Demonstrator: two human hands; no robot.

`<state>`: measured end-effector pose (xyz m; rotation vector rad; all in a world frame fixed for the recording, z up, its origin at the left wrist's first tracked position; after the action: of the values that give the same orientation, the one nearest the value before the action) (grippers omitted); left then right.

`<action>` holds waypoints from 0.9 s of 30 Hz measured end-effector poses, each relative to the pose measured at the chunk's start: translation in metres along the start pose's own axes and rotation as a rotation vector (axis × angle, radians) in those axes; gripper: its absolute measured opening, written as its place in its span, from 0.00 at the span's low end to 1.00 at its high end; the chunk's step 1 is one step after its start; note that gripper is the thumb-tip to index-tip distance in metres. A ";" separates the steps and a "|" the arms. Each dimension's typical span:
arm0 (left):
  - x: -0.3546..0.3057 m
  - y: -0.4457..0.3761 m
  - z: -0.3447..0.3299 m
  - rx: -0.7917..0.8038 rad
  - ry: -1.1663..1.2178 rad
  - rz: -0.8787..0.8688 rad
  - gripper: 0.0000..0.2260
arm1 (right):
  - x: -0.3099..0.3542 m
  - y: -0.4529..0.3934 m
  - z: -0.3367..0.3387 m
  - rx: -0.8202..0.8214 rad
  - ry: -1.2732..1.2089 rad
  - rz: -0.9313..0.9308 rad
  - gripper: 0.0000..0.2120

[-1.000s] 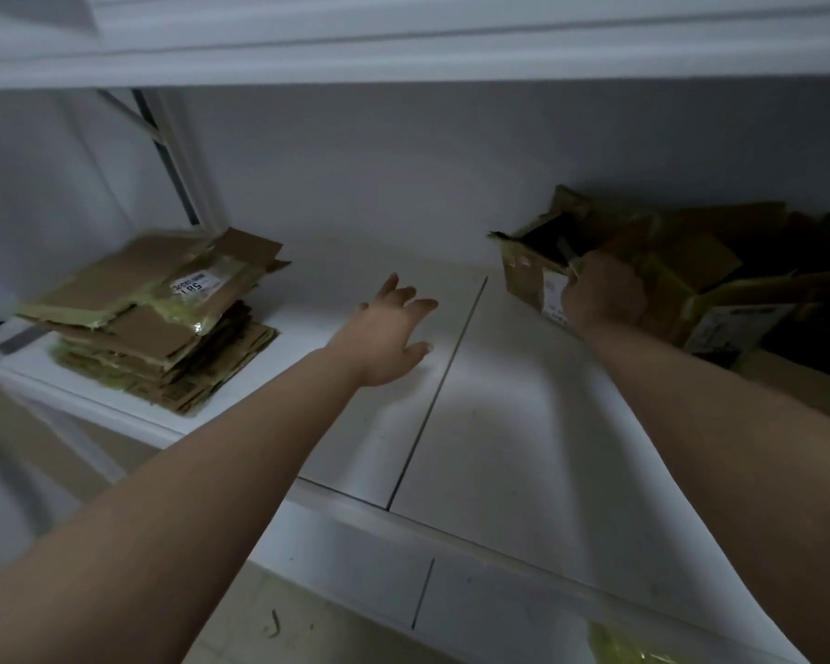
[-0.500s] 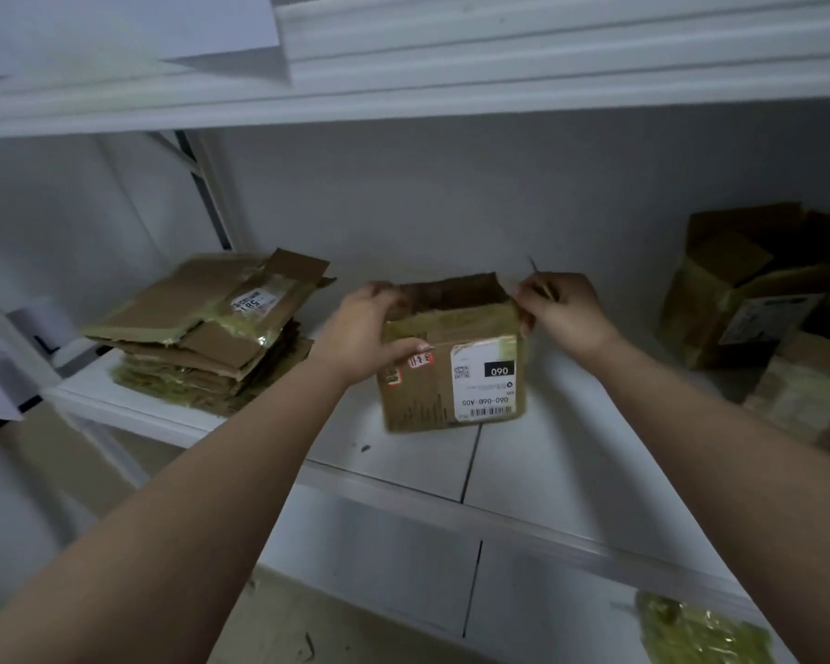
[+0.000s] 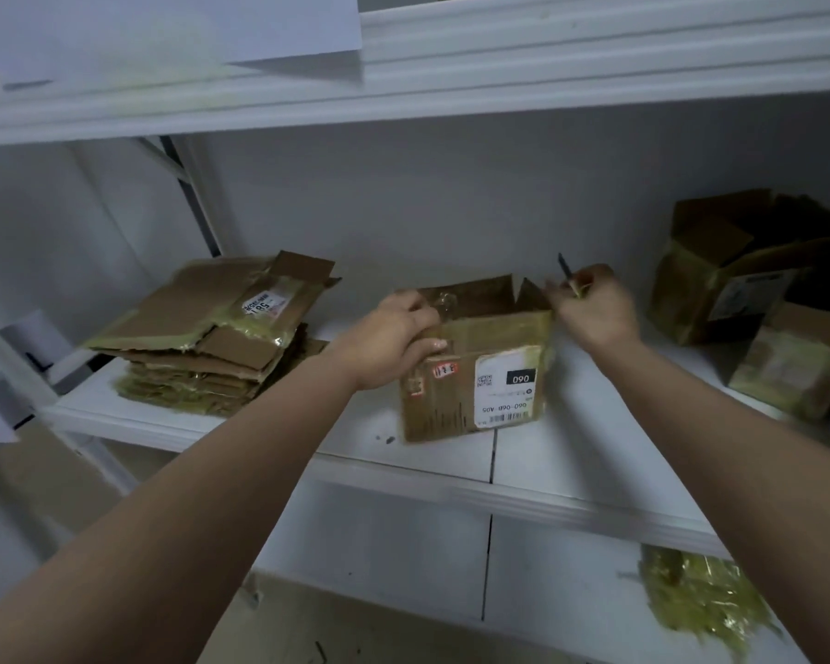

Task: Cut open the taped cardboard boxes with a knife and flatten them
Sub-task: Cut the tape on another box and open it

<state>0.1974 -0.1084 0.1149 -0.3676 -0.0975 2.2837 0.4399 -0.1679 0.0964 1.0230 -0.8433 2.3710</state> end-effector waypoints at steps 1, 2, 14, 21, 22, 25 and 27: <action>0.004 -0.001 0.007 -0.088 0.095 0.053 0.11 | -0.001 0.001 0.007 -0.070 -0.043 -0.027 0.23; 0.008 -0.003 0.013 -0.178 0.164 0.119 0.11 | -0.004 0.003 0.013 -0.125 -0.071 -0.049 0.24; 0.020 -0.013 -0.017 -0.169 -0.125 0.451 0.30 | -0.069 0.053 -0.006 0.029 -0.084 -0.281 0.06; -0.010 -0.030 -0.064 0.015 -0.126 0.267 0.23 | -0.095 0.064 -0.028 0.145 -0.273 -0.302 0.04; -0.004 -0.031 -0.073 0.092 -0.129 0.308 0.23 | -0.097 0.064 -0.029 0.142 -0.284 -0.315 0.04; 0.006 -0.032 -0.088 0.228 -0.124 0.392 0.21 | -0.104 0.061 -0.037 0.176 -0.320 -0.354 0.07; 0.005 -0.032 -0.087 0.244 -0.131 0.406 0.21 | -0.107 0.059 -0.043 0.198 -0.348 -0.343 0.11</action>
<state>0.2431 -0.0873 0.0365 -0.1158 0.2063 2.6814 0.4525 -0.1963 -0.0290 1.5557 -0.4975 2.0429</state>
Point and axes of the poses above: each hand's wrist, its own y-axis away from the middle knuckle, its own z-axis out of the back of the hand, x = y × z, the point moved 6 cm from there along -y, towards the middle knuckle, and after that the axes turned 10 degrees about z, right-handed, at the moved point
